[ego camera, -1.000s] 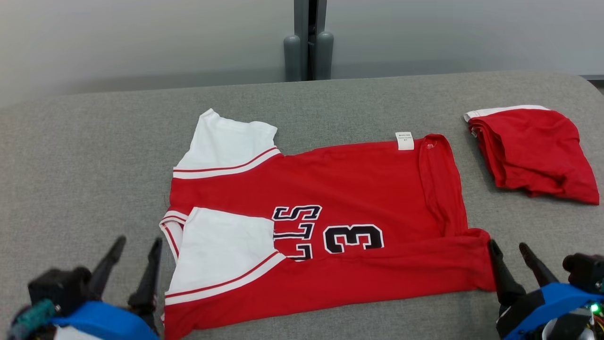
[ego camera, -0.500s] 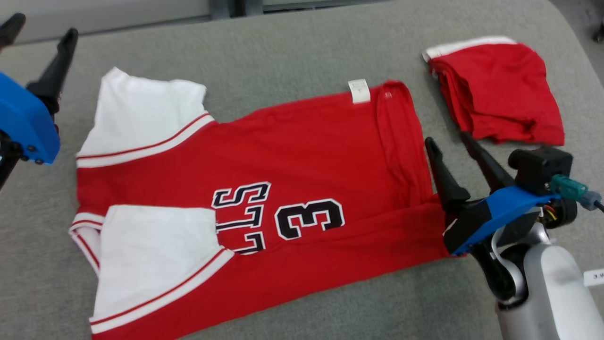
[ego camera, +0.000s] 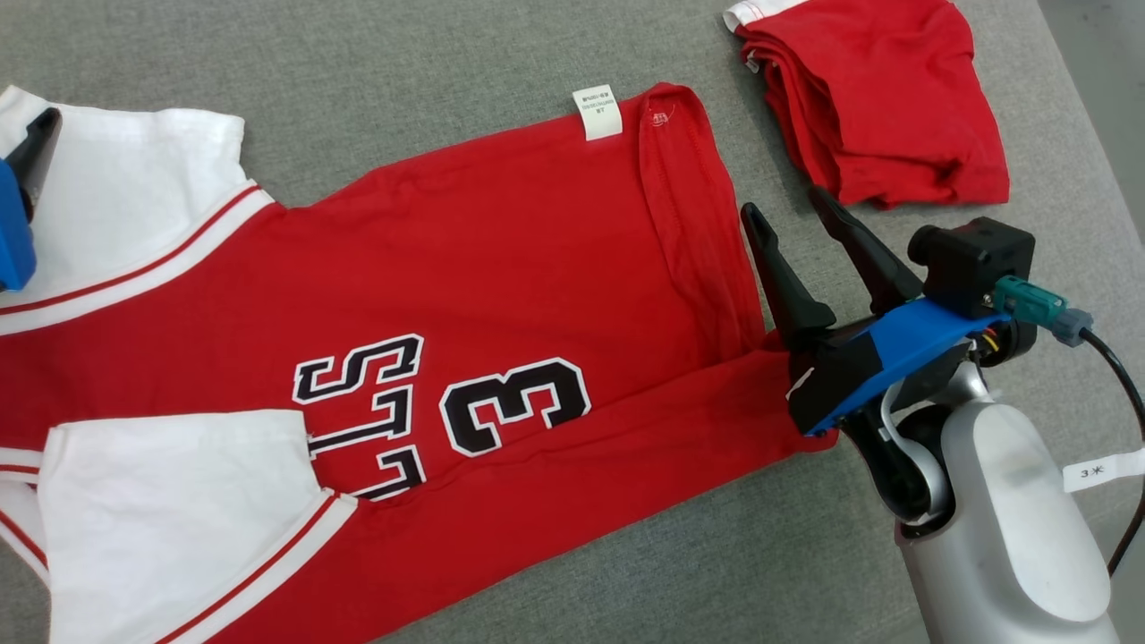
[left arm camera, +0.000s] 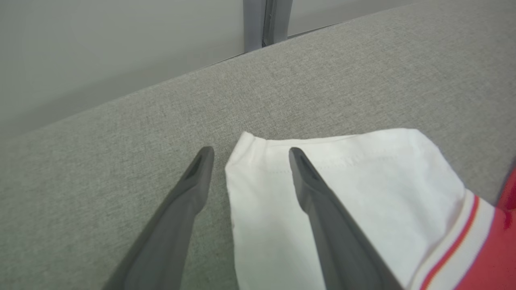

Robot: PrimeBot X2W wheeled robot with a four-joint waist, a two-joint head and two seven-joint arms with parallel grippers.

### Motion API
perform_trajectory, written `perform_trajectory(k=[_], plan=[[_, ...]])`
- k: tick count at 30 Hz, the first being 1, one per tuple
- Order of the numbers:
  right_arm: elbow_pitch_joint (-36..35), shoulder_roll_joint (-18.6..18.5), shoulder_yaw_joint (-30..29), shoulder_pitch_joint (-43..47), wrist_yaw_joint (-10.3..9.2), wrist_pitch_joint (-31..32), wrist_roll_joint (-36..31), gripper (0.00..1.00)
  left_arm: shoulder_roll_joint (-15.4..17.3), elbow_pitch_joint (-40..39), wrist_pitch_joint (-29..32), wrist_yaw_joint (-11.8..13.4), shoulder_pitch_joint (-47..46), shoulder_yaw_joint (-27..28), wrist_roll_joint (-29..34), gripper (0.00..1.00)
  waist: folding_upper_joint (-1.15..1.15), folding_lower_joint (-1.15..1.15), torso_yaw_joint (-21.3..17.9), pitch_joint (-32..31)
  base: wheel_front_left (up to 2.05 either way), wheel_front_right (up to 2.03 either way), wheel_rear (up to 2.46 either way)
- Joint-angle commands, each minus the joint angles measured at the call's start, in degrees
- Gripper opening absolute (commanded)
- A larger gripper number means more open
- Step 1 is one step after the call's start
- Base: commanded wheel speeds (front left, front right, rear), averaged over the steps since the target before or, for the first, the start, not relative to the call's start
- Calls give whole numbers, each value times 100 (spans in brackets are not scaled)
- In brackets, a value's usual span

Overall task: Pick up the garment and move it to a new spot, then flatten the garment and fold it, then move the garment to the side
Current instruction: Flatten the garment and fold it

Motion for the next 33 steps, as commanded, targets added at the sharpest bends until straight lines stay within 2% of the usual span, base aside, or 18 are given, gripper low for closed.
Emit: perform_trajectory(k=[1, 5, 9, 10, 11, 13, 23, 33], plan=[[31, -13, 32, -113, 0, -48, 33, 100, 32, 83, 28, -5, -113, -1, -12, 100, 0, -2, -29, 36, 0, 0, 0], [101, -12, 147, -225, 0, -130, 102, 100, 119, 296, 42, 74, -224, -45, 121, 100, 0, -2, -107, 144, 0, 0, 0], [179, -13, 235, -326, 0, -180, 149, 100, 20, 473, 92, 65, -262, -97, 51, 100, 0, -2, -143, 209, 0, 0, 0], [200, -13, 241, -347, 0, -186, 157, 100, -14, 486, 107, 58, -274, -125, 24, 90, 0, -2, -141, 218, 0, 0, 0], [224, -13, 244, -372, 0, -199, 157, 100, -38, 490, 125, 49, -289, -159, 11, 49, 0, -2, -133, 225, 0, 0, 0], [275, -13, 221, -456, 0, -199, 114, 100, -74, 470, 110, 33, -330, -227, -17, 0, 0, -2, -101, 224, 0, 0, 0], [952, -61, -89, -1298, 0, 282, -504, 100, -225, 87, -471, -9, -587, -529, -192, 0, 0, -2, 405, 9, 0, 0, 0], [2504, -425, -272, -2451, 0, 1042, -1072, 100, -326, -595, -994, -12, -732, -1222, -544, 0, 0, -2, 1097, 6, 0, 0, 0]])
